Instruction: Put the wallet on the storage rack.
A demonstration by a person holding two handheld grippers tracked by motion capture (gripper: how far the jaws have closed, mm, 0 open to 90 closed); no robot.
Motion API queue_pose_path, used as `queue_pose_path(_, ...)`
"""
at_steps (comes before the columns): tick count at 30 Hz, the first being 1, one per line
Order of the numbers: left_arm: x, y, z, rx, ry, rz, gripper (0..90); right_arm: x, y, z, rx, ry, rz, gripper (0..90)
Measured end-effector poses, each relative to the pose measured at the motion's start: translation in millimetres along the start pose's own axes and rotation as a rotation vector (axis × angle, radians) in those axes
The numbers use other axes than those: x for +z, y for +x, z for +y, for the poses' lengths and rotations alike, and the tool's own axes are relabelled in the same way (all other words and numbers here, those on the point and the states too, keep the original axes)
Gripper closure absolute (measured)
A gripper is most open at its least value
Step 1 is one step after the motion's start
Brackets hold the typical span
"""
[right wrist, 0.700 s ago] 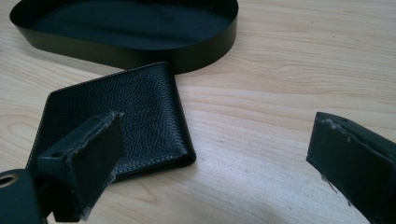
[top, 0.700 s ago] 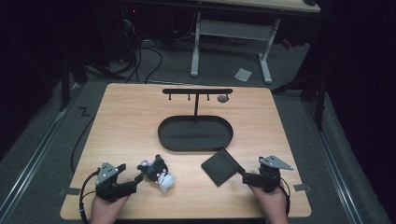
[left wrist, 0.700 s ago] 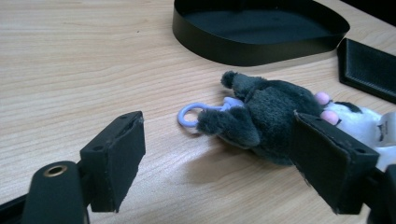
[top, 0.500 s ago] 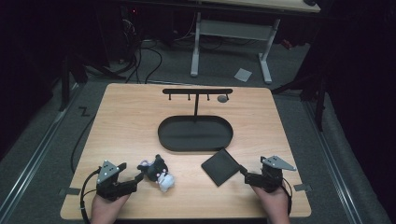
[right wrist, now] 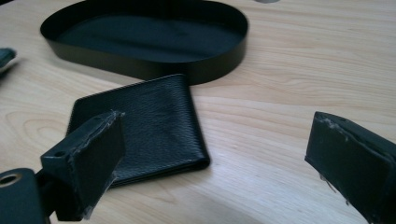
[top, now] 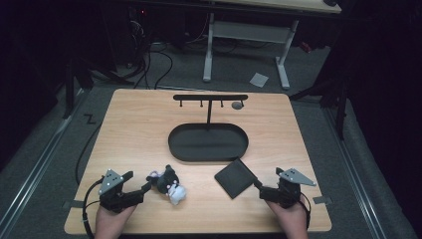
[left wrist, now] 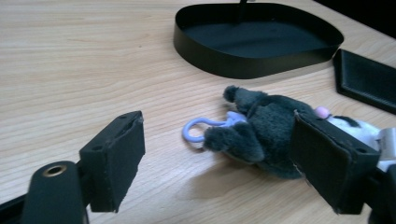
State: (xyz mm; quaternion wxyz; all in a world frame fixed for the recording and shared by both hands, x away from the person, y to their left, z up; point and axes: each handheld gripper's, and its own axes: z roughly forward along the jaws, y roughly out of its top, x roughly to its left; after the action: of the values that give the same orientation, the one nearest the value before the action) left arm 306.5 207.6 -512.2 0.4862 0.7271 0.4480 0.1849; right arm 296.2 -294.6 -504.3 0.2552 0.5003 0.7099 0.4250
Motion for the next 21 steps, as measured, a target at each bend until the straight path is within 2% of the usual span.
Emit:
queue_pose_path(5,-3.9,1.0,-1.3,-0.006,0.004,-0.002,17.0,11.5,13.0,4.4,-0.021,0.016,0.033,8.5)
queue_pose_path(7,-4.6,-0.8,-0.4,-0.004,0.014,0.001,15.3,22.2,21.9,7.8,-0.029,0.034,0.062,11.9)
queue_pose_path(9,-5.7,-1.8,-0.1,-0.008,0.015,-0.001,15.3,28.9,27.1,12.8,-0.047,0.044,0.063,13.9)
queue_pose_path(12,-11.5,-5.3,0.7,-0.056,0.005,0.018,15.7,33.4,29.5,18.7,-0.054,0.055,0.064,16.5)
queue_pose_path(13,-10.8,-8.8,-0.7,-0.065,0.016,0.025,16.5,36.8,27.5,24.1,-0.047,0.047,0.065,20.3)
queue_pose_path(16,-8.9,-12.4,-8.4,-0.055,0.022,0.035,16.5,38.8,24.8,23.9,-0.015,0.047,0.081,23.6)
queue_pose_path(18,-4.8,-12.3,-12.1,-0.049,0.055,0.016,16.5,38.5,24.6,15.2,-0.013,0.049,0.083,26.4)
queue_pose_path(19,-4.8,-11.5,-10.3,-0.041,0.053,0.008,15.6,38.8,24.9,11.0,-0.041,0.078,0.078,26.9)
queue_pose_path(21,-6.7,-6.8,-7.2,-0.012,0.028,0.014,16.7,37.6,21.3,9.1,-0.032,0.090,0.076,29.7)
